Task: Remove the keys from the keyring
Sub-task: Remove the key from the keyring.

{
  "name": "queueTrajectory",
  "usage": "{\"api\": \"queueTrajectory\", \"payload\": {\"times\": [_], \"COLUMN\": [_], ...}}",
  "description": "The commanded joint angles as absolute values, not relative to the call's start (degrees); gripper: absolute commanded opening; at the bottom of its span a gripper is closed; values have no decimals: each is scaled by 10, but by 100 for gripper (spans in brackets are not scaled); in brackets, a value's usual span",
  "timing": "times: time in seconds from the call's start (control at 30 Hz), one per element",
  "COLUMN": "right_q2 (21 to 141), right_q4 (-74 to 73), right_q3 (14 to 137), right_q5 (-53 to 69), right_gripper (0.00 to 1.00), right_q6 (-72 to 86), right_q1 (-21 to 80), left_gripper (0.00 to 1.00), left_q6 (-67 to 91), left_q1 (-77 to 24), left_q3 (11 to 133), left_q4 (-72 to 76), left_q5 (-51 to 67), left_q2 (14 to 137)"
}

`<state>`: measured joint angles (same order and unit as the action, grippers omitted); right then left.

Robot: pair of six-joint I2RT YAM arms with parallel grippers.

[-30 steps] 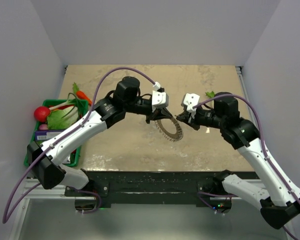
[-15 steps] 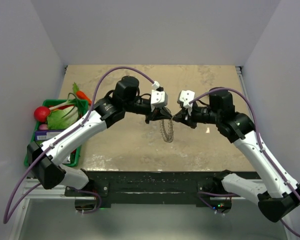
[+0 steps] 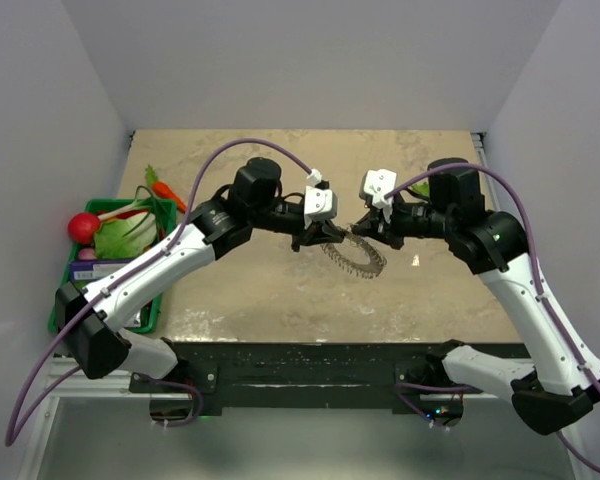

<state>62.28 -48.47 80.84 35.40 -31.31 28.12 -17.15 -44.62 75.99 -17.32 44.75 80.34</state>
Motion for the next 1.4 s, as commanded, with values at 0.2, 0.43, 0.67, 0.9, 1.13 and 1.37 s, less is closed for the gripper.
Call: {"api": "queueTrajectory", "payload": {"times": [0.2,0.43,0.67,0.9,1.13,1.37], "right_q2": [618,612,613,612,611,608], "right_q4": [-497,-467,-452,-443,-440,-439], "right_q3": [811,782,769,770,771,767], "right_q5": [344,332,341,340,348,348], "right_gripper": [0,0,0,0,0,0], "right_q6": [-328,-312,-301,-292,-287,-286], "right_q1": [282,282,282,281,281,282], "left_gripper": [28,35,42,49,50,30], "left_q6": [-171,-165,-152,-148,-143,-140], "left_q1": [-448,-448,-448,-453,-461,-461], "left_q3": [768,780,778,776,778,786], "left_q4": [-149,-153,-140,-134,-133,-131], "left_q5": [410,432,425,423,411,400], "left_q2": [780,785,796,809,819,825]}}
